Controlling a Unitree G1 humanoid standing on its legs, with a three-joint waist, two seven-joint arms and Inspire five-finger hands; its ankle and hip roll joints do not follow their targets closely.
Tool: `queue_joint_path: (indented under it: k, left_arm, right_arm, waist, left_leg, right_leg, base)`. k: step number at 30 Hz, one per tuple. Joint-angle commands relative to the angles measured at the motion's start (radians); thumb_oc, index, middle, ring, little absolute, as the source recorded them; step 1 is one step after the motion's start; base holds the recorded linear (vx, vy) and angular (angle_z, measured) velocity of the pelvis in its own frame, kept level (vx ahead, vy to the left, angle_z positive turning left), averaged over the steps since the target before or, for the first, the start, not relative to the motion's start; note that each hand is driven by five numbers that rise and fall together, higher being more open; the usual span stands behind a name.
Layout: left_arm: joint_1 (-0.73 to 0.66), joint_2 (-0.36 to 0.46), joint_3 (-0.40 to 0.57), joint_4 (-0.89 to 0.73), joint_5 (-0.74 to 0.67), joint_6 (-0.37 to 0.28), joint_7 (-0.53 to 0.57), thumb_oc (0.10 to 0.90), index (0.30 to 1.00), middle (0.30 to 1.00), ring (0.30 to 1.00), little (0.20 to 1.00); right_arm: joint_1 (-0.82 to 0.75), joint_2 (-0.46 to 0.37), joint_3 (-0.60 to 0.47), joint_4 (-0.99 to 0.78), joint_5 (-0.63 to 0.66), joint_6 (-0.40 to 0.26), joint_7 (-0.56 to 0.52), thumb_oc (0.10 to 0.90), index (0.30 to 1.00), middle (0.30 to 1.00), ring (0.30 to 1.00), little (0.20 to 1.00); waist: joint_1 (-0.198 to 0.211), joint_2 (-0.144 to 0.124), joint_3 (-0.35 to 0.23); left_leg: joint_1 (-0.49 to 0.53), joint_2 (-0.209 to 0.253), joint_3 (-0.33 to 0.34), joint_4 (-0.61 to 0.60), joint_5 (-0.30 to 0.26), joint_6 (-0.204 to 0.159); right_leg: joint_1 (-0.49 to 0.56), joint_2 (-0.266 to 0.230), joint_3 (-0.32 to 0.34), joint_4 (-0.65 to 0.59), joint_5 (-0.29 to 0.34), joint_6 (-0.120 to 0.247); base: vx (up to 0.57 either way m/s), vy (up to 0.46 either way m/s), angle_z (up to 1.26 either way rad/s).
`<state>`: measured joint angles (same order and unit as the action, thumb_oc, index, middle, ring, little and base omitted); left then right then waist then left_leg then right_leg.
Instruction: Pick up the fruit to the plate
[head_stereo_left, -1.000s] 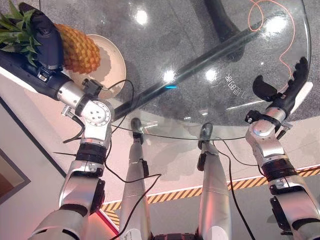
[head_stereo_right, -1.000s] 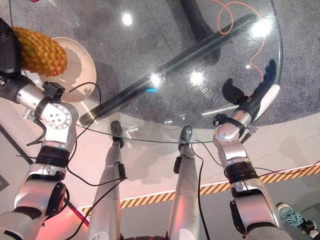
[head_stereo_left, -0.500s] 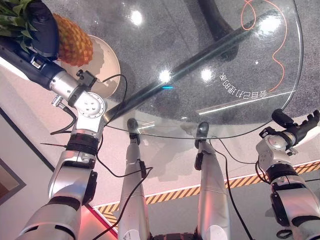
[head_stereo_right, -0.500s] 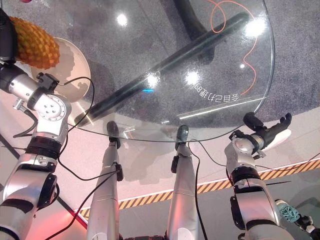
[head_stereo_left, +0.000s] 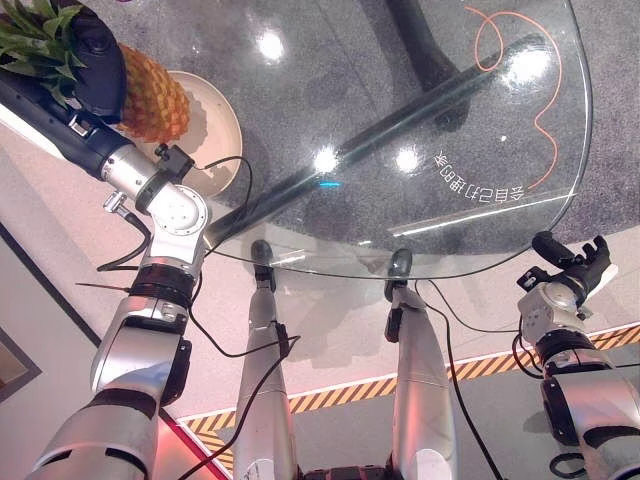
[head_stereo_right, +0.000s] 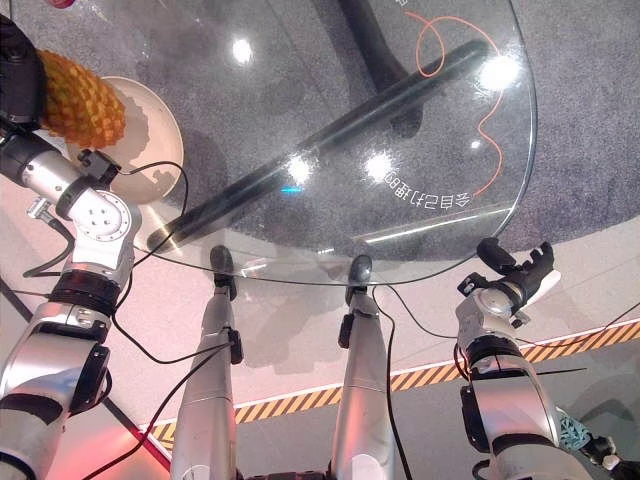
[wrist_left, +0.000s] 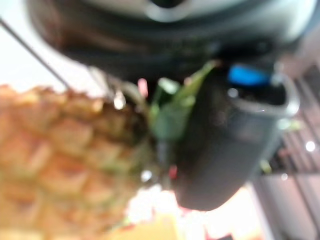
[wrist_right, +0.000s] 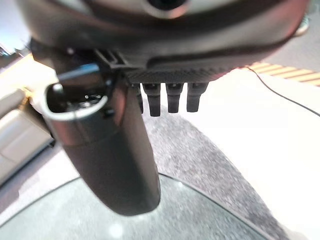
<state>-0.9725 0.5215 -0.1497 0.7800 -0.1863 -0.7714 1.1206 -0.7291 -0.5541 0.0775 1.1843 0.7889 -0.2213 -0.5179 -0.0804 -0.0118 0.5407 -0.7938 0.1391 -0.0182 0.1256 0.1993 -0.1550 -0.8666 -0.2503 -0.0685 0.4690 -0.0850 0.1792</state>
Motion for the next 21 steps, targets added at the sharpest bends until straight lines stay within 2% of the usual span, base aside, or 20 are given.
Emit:
queue_joint_path:
  k: [1,4,21]
  left_arm:
    - [-0.161,0.085,0.014,0.026,0.027,-0.071,0.014,0.1,0.3,0.3,0.3,0.2]
    - [-0.159,0.087,0.012,0.052,0.016,-0.068,-0.004,0.1,0.3,0.3,0.3,0.2]
    - [-0.176,0.106,0.017,0.166,-0.063,-0.072,-0.109,0.1,0.3,0.3,0.3,0.2]
  right_arm:
    - [0.086,-0.001,0.001,0.113,0.016,0.073,-0.001,0.8,0.9,0.9,0.9,0.9]
    - [0.088,0.002,0.011,0.112,0.007,0.073,0.015,0.8,0.9,0.9,0.9,0.9]
    - [0.074,0.019,0.032,0.097,-0.022,0.058,0.029,0.8,0.9,0.9,0.9,0.9]
  waist:
    - [0.029,-0.046,-0.021]
    - [0.028,-0.049,-0.021]
    - [0.017,-0.058,-0.021]
  left_leg:
    - [-0.016,0.011,0.005,0.137,-0.141,0.005]
    - [-0.012,0.015,0.004,0.146,-0.155,0.004]
    - [-0.024,0.019,0.003,0.146,-0.146,-0.002]
  right_leg:
    - [0.059,0.058,-0.037,-0.166,0.113,-0.033]
    - [0.062,0.06,-0.034,-0.157,0.1,-0.033]
    - [0.049,0.066,-0.023,-0.161,0.105,-0.036]
  base:
    - [0.0,0.0,0.0]
    - [0.0,0.0,0.0]
    - [0.0,0.0,0.0]
